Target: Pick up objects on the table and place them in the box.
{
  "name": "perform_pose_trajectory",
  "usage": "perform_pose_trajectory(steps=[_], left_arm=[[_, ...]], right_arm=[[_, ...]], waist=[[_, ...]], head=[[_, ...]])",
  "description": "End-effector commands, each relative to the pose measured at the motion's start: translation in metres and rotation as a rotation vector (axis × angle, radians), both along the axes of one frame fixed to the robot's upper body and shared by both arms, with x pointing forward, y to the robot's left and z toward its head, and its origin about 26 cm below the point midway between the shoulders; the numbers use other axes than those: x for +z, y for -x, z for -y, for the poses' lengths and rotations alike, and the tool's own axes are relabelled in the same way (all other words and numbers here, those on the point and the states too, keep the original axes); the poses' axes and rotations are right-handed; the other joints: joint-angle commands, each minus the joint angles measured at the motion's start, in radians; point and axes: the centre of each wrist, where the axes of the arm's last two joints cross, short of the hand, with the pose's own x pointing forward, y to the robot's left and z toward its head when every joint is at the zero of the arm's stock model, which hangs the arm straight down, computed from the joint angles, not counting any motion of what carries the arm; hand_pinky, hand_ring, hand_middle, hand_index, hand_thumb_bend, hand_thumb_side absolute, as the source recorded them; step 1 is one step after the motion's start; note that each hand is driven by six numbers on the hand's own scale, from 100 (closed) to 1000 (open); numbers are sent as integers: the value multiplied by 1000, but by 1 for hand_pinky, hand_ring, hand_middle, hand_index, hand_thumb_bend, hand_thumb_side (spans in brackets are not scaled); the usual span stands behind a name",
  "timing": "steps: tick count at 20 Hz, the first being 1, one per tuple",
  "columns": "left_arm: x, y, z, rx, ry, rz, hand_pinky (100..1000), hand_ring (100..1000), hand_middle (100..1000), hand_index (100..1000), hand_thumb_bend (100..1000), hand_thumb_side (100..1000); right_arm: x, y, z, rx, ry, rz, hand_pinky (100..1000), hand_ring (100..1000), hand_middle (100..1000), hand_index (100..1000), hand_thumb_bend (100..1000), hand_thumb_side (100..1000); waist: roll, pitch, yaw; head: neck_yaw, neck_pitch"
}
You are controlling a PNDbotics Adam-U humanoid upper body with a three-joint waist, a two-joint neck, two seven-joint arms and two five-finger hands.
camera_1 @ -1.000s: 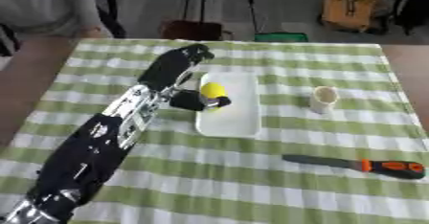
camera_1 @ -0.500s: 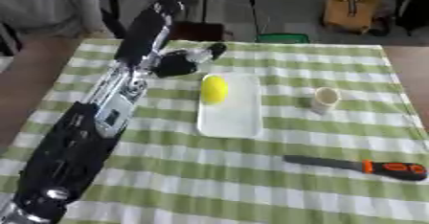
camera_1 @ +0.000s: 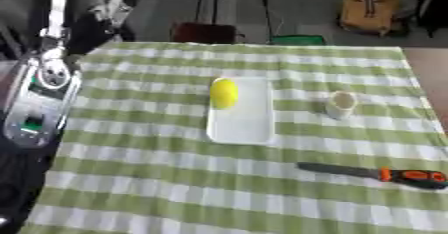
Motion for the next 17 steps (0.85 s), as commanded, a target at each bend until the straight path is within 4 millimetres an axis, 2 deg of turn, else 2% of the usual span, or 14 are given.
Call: perform_pose_trajectory(steps=[1,8,17], left_arm=[[8,11,-19,10,40,24,599,736,815,851,646,834],[-10,18,-43,-31,124,-43,574,717,808,848,648,836],[-21,23,-51,-87,175,-77,567,712,807,848,657,841]], right_arm=[[9,2,4,-13,17,27,622,631,716,826,445,739],[12,2,4,-13,25,34,622,632,717,826,450,737],[12,2,5,-18,31,35,622,633,718,824,451,729]], waist=[[-3,-17,5],[-1,-15,9],[0,-17,16]], head=[[-8,2],[-14,-2],[-15,0]])
